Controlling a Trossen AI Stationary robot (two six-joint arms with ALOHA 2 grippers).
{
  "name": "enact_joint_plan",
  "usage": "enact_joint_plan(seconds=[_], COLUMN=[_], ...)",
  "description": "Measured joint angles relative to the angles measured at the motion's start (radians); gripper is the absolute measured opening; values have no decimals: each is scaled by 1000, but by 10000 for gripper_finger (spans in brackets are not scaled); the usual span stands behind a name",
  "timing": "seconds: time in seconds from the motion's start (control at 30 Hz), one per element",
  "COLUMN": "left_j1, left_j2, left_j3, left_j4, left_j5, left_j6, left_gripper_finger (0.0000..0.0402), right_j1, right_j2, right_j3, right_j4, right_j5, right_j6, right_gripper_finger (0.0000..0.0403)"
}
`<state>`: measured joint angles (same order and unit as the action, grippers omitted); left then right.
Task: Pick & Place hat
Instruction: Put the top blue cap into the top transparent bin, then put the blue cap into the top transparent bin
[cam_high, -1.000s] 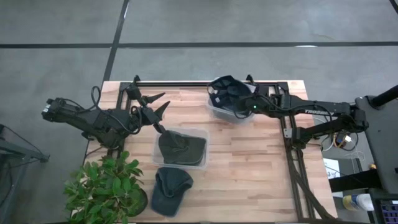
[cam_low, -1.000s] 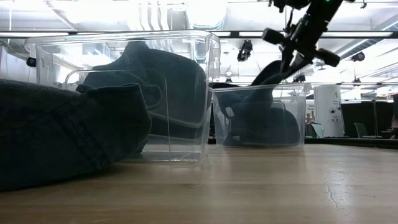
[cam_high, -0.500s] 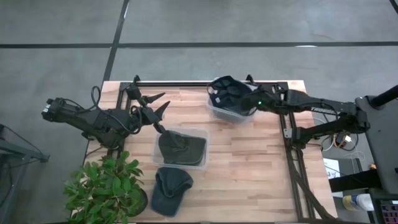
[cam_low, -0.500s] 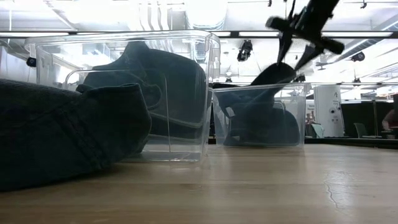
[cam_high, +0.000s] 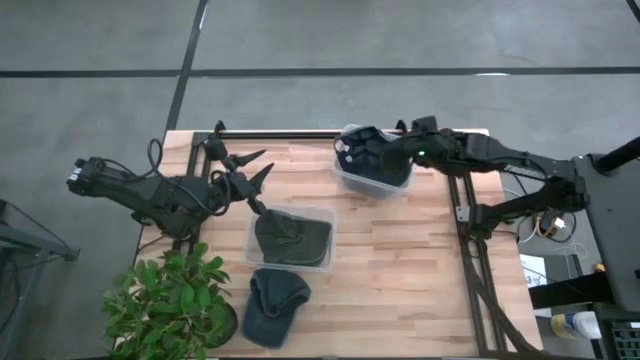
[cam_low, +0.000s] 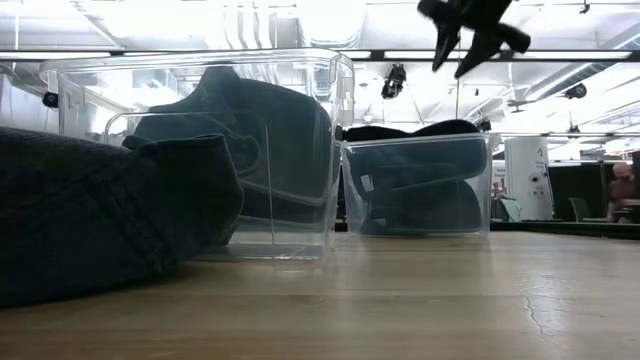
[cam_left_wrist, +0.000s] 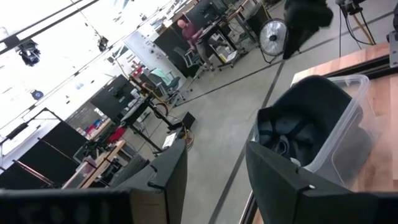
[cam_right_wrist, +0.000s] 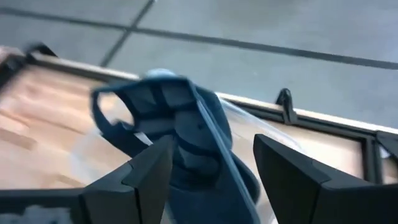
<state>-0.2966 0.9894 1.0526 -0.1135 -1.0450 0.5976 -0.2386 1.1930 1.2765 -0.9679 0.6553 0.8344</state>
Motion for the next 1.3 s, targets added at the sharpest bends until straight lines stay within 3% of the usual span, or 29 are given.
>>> enact_joint_plan(seconds=[0.2, 0.43, 0.57, 0.73, 1.0, 1.3], left_j1=[0, 0, 0, 0, 0, 0], left_j2=[0, 0, 0, 0, 0, 1], left_j3=[-32, -52, -61, -61, -61, -65], left_j4=[-1, 0, 0, 0, 0, 0], left_j5=[0, 0, 0, 0, 2, 5], left_j6=[0, 3, -4, -5, -5, -23], left_gripper_finger=[156, 156, 156, 156, 156, 156], right_j1=[-28, -71, -86, -58, 136, 453], right_j2=[105, 203, 222, 171, 69, 105], right_j3=[-43, -42, -37, 25, 85, 61], right_j4=[-20, -25, -32, -31, -21, 94], right_j5=[8, -9, -37, -48, -116, -193], right_j6=[-44, -79, -114, -161, -124, 85], right_gripper_finger=[194, 129, 96, 93, 128, 155])
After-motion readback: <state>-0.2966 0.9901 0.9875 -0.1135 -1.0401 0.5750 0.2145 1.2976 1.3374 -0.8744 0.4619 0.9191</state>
